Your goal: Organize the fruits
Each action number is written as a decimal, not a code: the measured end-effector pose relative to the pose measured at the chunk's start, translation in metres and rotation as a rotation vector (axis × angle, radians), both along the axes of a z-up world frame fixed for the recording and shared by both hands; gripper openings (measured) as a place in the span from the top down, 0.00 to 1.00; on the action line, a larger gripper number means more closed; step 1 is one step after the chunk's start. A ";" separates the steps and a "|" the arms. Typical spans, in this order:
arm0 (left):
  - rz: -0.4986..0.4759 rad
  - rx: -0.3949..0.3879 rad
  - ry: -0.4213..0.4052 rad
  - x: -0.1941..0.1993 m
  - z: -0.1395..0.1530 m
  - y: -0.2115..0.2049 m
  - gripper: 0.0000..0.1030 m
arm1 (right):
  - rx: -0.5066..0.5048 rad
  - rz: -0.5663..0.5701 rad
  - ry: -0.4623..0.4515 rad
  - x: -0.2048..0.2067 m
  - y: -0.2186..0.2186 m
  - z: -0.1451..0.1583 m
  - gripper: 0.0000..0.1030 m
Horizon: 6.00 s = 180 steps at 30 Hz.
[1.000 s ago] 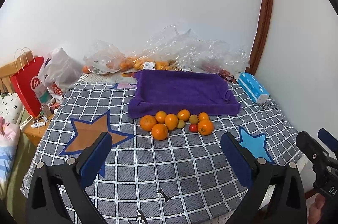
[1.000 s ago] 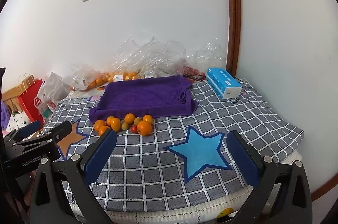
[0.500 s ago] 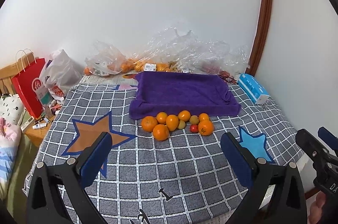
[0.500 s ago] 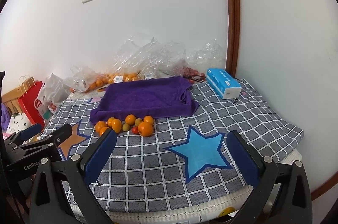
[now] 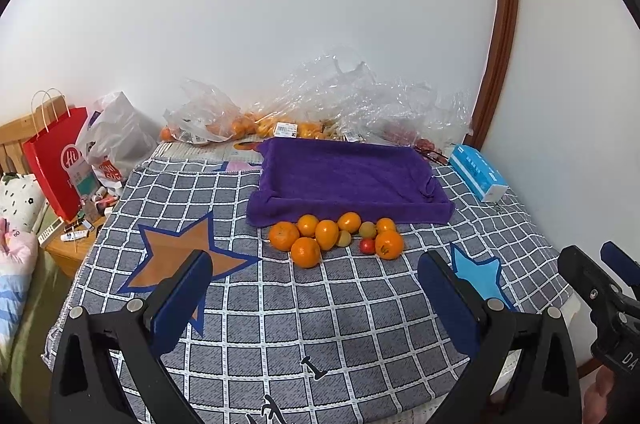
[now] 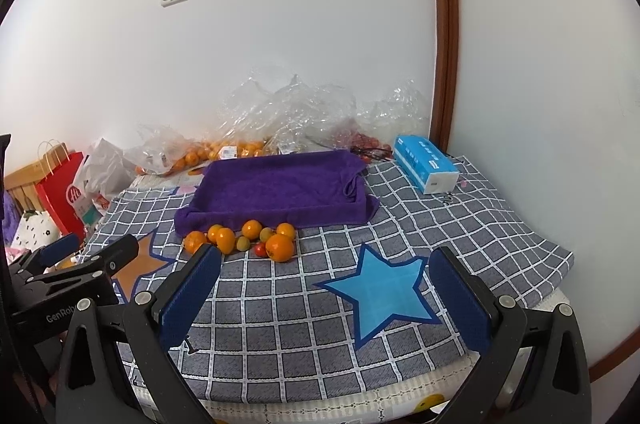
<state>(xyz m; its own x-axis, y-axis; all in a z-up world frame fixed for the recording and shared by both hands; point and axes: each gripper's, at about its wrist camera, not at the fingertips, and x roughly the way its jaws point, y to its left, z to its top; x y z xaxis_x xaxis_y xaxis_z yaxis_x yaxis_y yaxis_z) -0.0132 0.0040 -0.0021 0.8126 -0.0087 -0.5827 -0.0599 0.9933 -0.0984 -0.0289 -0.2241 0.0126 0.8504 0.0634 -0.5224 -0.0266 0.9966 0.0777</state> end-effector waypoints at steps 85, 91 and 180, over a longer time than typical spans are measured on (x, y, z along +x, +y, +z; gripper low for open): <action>0.002 -0.054 0.235 0.137 -0.131 0.078 0.11 | 0.052 0.231 0.334 0.199 0.065 -0.163 0.52; -0.021 -0.072 0.227 0.133 -0.135 0.079 0.12 | 0.052 0.228 0.348 0.207 0.069 -0.171 0.54; -0.074 -0.264 0.257 0.137 -0.133 0.038 0.67 | 0.024 0.113 0.249 0.162 0.012 -0.164 0.60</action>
